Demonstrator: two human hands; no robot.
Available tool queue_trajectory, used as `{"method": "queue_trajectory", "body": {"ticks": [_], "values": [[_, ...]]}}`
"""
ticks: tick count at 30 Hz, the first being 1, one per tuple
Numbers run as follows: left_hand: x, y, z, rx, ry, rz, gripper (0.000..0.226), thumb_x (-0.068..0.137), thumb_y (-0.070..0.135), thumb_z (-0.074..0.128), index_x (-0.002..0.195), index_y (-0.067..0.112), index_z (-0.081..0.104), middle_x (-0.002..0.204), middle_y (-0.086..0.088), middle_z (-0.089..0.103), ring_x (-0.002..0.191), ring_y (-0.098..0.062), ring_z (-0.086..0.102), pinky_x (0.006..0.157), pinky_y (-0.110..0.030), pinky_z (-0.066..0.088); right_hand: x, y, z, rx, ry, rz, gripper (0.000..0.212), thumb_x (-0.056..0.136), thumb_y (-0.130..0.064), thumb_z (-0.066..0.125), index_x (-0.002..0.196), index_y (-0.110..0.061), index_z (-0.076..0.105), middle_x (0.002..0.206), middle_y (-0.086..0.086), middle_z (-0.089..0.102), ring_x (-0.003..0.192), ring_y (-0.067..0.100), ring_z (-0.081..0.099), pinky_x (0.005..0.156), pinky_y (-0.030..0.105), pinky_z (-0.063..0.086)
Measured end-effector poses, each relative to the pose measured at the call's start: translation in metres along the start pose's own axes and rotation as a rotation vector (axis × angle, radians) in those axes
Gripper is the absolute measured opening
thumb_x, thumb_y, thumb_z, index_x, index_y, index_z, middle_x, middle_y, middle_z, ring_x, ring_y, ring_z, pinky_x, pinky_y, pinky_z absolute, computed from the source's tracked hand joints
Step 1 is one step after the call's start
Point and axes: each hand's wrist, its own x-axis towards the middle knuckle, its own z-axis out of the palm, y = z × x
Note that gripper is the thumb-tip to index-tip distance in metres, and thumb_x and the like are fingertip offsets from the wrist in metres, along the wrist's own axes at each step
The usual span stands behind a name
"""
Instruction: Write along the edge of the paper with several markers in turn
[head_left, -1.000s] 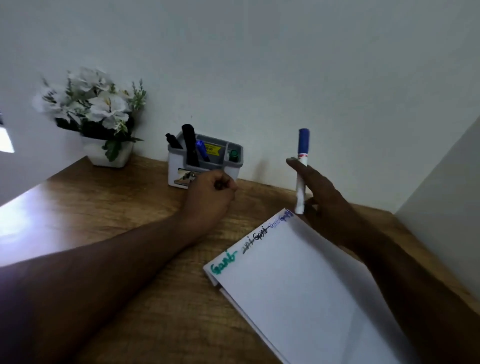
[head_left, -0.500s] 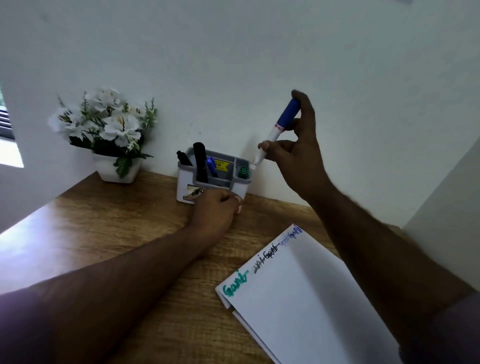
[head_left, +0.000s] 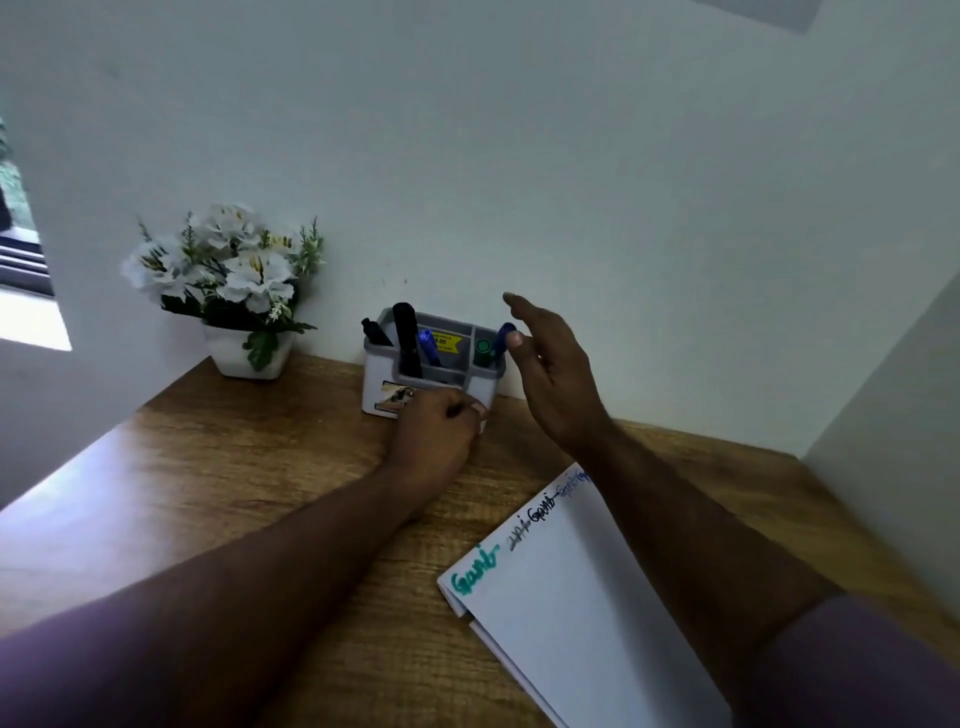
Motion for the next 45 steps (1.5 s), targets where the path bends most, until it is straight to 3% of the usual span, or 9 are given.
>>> {"method": "queue_trajectory", "body": {"ticks": [6, 10, 14, 17, 25, 32, 37, 42, 45], "values": [[-0.004, 0.003, -0.004, 0.039, -0.029, 0.036, 0.017, 0.089, 0.019, 0.058, 0.088, 0.012, 0.074, 0.079, -0.003, 0.071, 0.072, -0.016, 0.064, 0.068, -0.027, 0.051, -0.036, -0.003, -0.018, -0.07, -0.062, 0.129, 0.05, 0.094, -0.022, 0.058, 0.142, -0.025, 0.043, 0.125, 0.002, 0.059, 0.105, 0.012, 0.059, 0.088, 0.032, 0.054], [-0.016, 0.009, -0.003, 0.215, -0.101, 0.156, 0.022, 0.089, 0.022, 0.06, 0.1, 0.009, 0.074, 0.091, -0.006, 0.074, 0.084, -0.016, 0.066, 0.081, -0.029, 0.053, -0.06, -0.015, -0.043, -0.089, 0.0, 0.189, 0.065, 0.094, -0.023, 0.059, 0.148, -0.038, 0.027, 0.124, -0.007, 0.051, 0.104, 0.011, 0.058, 0.082, 0.026, 0.053], [-0.02, 0.011, 0.001, 0.348, -0.117, 0.202, 0.026, 0.089, 0.02, 0.058, 0.106, 0.006, 0.071, 0.104, -0.009, 0.072, 0.09, -0.016, 0.062, 0.08, -0.022, 0.043, -0.073, -0.013, -0.05, -0.16, 0.022, 0.203, 0.049, 0.091, -0.017, 0.06, 0.139, -0.021, 0.049, 0.119, 0.007, 0.061, 0.106, 0.02, 0.06, 0.091, 0.038, 0.052], [-0.018, 0.013, 0.006, 0.462, -0.142, 0.209, 0.026, 0.089, 0.019, 0.057, 0.107, 0.007, 0.071, 0.111, -0.011, 0.07, 0.099, -0.021, 0.062, 0.083, -0.021, 0.041, -0.08, -0.008, -0.045, -0.29, -0.148, 0.284, 0.038, 0.089, -0.015, 0.06, 0.127, -0.014, 0.061, 0.123, 0.011, 0.063, 0.115, 0.025, 0.058, 0.101, 0.035, 0.043], [-0.013, 0.012, 0.019, 0.775, -0.147, 0.367, 0.022, 0.084, 0.019, 0.056, 0.097, 0.014, 0.074, 0.1, -0.012, 0.069, 0.094, -0.028, 0.062, 0.082, -0.034, 0.05, -0.088, 0.017, -0.032, -0.412, -0.308, 0.283, 0.024, 0.086, -0.032, 0.053, 0.097, -0.022, 0.073, 0.1, 0.009, 0.065, 0.096, 0.027, 0.062, 0.08, 0.032, 0.047], [-0.009, -0.005, 0.027, 0.944, -0.079, 0.47, 0.023, 0.091, 0.021, 0.047, 0.1, 0.014, 0.067, 0.103, -0.011, 0.062, 0.096, -0.03, 0.054, 0.08, -0.039, 0.043, -0.091, 0.028, -0.024, -0.41, -0.262, 0.237, 0.031, 0.086, -0.031, 0.049, 0.103, -0.016, 0.07, 0.104, 0.013, 0.065, 0.093, 0.032, 0.061, 0.084, 0.039, 0.048], [-0.017, 0.003, 0.031, 1.11, -0.137, 0.403, 0.02, 0.09, 0.018, 0.048, 0.099, 0.013, 0.065, 0.1, -0.012, 0.063, 0.089, -0.032, 0.056, 0.068, -0.038, 0.043, -0.09, 0.017, -0.026, -0.474, -0.36, 0.341, 0.036, 0.087, -0.029, 0.045, 0.113, -0.015, 0.065, 0.111, 0.011, 0.064, 0.099, 0.032, 0.057, 0.086, 0.038, 0.044], [-0.026, 0.02, 0.028, 1.229, -0.417, 0.14, 0.012, 0.083, 0.019, 0.055, 0.09, 0.017, 0.064, 0.092, -0.007, 0.064, 0.082, -0.028, 0.06, 0.062, -0.033, 0.045, -0.093, 0.006, -0.029, -0.485, -0.476, 0.445, 0.034, 0.087, -0.026, 0.048, 0.11, -0.01, 0.067, 0.11, 0.016, 0.066, 0.1, 0.036, 0.059, 0.088, 0.039, 0.044], [-0.022, 0.046, 0.024, 1.199, -0.462, 0.091, 0.024, 0.085, 0.015, 0.05, 0.106, 0.015, 0.06, 0.109, -0.01, 0.06, 0.095, -0.029, 0.057, 0.074, -0.036, 0.046, -0.073, -0.008, -0.036, -0.475, -0.597, 0.525, 0.032, 0.088, -0.027, 0.046, 0.109, -0.01, 0.064, 0.115, 0.017, 0.062, 0.106, 0.039, 0.056, 0.091, 0.041, 0.042]]}}
